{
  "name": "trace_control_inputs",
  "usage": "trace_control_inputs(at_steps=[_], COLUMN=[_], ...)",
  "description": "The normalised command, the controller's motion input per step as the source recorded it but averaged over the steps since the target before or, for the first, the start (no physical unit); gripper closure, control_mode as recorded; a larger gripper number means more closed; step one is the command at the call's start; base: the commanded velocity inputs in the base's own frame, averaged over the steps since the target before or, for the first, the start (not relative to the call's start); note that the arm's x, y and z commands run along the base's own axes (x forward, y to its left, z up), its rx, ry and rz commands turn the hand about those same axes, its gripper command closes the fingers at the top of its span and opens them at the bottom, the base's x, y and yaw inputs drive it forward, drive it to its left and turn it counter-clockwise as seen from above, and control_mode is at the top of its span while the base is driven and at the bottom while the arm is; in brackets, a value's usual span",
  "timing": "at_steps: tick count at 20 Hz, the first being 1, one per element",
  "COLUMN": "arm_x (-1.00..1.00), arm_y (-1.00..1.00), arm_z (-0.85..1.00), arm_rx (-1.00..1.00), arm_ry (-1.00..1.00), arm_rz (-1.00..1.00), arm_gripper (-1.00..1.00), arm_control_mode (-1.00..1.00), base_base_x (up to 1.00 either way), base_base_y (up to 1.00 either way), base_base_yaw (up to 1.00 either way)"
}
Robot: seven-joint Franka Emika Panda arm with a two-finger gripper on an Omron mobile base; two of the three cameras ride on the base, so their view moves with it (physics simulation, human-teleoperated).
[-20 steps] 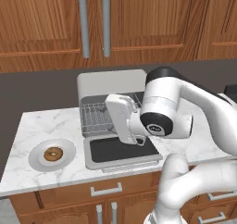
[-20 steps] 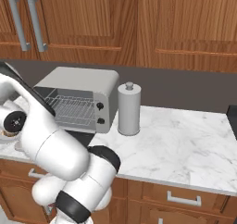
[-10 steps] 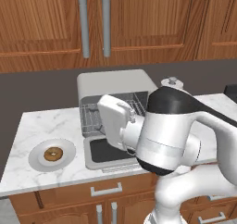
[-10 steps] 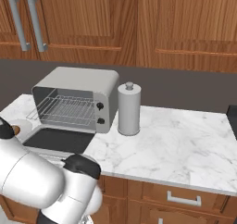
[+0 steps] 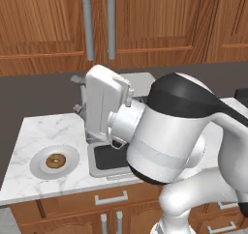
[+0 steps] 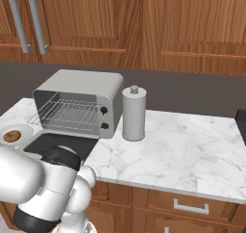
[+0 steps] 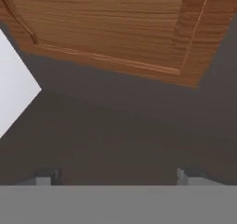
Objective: Pick up the bagel from the plate, place it on the toaster oven rack, close the door, and set the timer.
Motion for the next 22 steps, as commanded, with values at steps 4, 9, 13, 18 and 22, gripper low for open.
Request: trace_control_inputs(at_steps=[4, 9, 13, 18, 22], arm_x=[-0.26, -0.37, -0.32, -0.29, -0.37], arm_y=[0.14, 0.01, 0.00, -0.06, 0.01], arm_z=[0.76, 0.20, -0.35, -0.28, 0.31], arm_rx=[0.55, 0.26, -0.08, -0.15, -0.05], arm_ry=[0.70, 0.90, 1.00, 1.00, 0.53], arm_rz=[0.14, -0.05, -0.28, -0.32, -0.14], arm_gripper=[-1.00, -1.00, -1.00, -1.00, -1.00], arm_control_mode=[-1.00, -1.00, -1.00, -1.00, -1.00], base_base_x=[0.00, 0.00, 0.00, 0.00, 0.00], base_base_y=[0.00, 0.00, 0.00, 0.00, 0.00], base_base_yaw=[0.00, 0.00, 0.00, 0.00, 0.00])
